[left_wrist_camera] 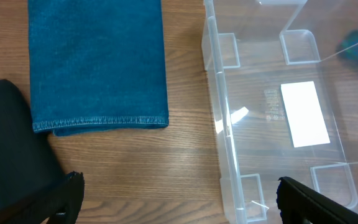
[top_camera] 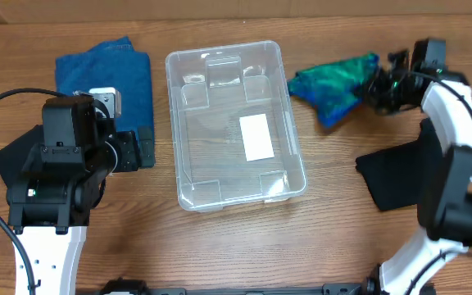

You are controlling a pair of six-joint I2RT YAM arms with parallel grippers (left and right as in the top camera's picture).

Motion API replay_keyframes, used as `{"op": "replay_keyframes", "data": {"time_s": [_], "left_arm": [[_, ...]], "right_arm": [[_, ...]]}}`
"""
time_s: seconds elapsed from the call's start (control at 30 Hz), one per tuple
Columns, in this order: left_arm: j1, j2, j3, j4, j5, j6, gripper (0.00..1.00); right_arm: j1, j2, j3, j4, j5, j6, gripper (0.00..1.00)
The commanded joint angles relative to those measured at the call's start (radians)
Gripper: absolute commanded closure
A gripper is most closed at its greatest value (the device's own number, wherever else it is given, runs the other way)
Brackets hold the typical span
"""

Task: Pack container
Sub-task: 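Grasp the sequined blue-green cloth with the right gripper and place it in the bin, then move the right gripper to the black cloth on the right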

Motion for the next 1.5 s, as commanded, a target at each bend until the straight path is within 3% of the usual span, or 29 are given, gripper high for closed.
{"op": "replay_keyframes", "data": {"time_s": [0.0,0.13,0.3,0.43,0.6,0.63,0.67,0.7,0.77,0.87,0.97,1.0,1.03,1.1,1.17,1.33,1.47], "left_arm": [[0.008,-0.001,0.026,0.004,-0.007,-0.006,0.0],[0.008,-0.001,0.026,-0.004,-0.007,-0.007,0.0],[0.008,-0.001,0.026,-0.004,-0.007,-0.007,0.0],[0.008,-0.001,0.026,-0.007,-0.007,-0.007,0.0],[0.008,-0.001,0.026,-0.007,-0.004,-0.008,0.0],[0.008,-0.001,0.026,-0.007,-0.004,-0.008,0.0],[0.008,0.0,0.026,-0.007,-0.004,-0.008,0.0],[0.008,0.0,0.026,-0.008,-0.003,-0.008,0.0],[0.008,0.0,0.026,-0.008,-0.003,-0.008,0.0],[0.008,0.0,0.025,-0.01,-0.004,-0.008,0.0],[0.008,0.0,0.026,-0.018,-0.004,-0.008,0.0],[0.008,0.0,0.025,-0.019,-0.004,-0.008,0.0],[0.008,0.0,0.025,-0.024,-0.004,-0.008,0.0],[0.008,0.0,0.025,-0.033,-0.004,-0.007,0.0],[0.008,0.0,0.026,-0.033,-0.004,-0.007,0.0],[0.008,0.0,0.025,-0.032,-0.004,-0.008,0.0],[0.008,-0.001,0.025,-0.032,-0.004,-0.007,0.0]], "right_arm": [[0.121,-0.281,0.157,-0.044,0.079,-0.141,0.96],[0.34,-0.416,0.197,-0.064,0.144,-0.286,0.96],[0.615,-0.243,0.196,-0.211,0.145,-0.618,0.96],[0.707,-0.061,0.196,-0.201,0.126,-0.799,0.96],[0.713,0.049,0.196,-0.117,0.212,-0.823,0.96],[0.695,0.068,0.196,-0.076,0.306,-0.766,0.75],[0.682,0.072,0.196,-0.04,0.406,-0.684,0.04],[0.66,0.069,0.2,0.004,0.57,-0.514,0.0],[0.637,0.029,0.228,-0.022,0.62,-0.41,0.0],[0.644,-0.121,0.232,-0.026,0.695,-0.372,0.0],[0.597,-0.27,0.232,-0.098,0.784,-0.169,0.0],[0.564,-0.289,0.232,-0.167,0.784,-0.107,0.22],[0.507,-0.294,0.23,-0.299,0.784,-0.006,0.6],[0.41,-0.289,0.178,-0.468,0.74,0.116,0.62],[0.357,-0.289,0.014,-0.559,0.593,0.119,0.62],[0.466,-0.289,-0.251,-0.477,0.421,0.028,0.61],[0.529,-0.289,-0.268,-0.429,0.342,-0.046,0.6]]}}
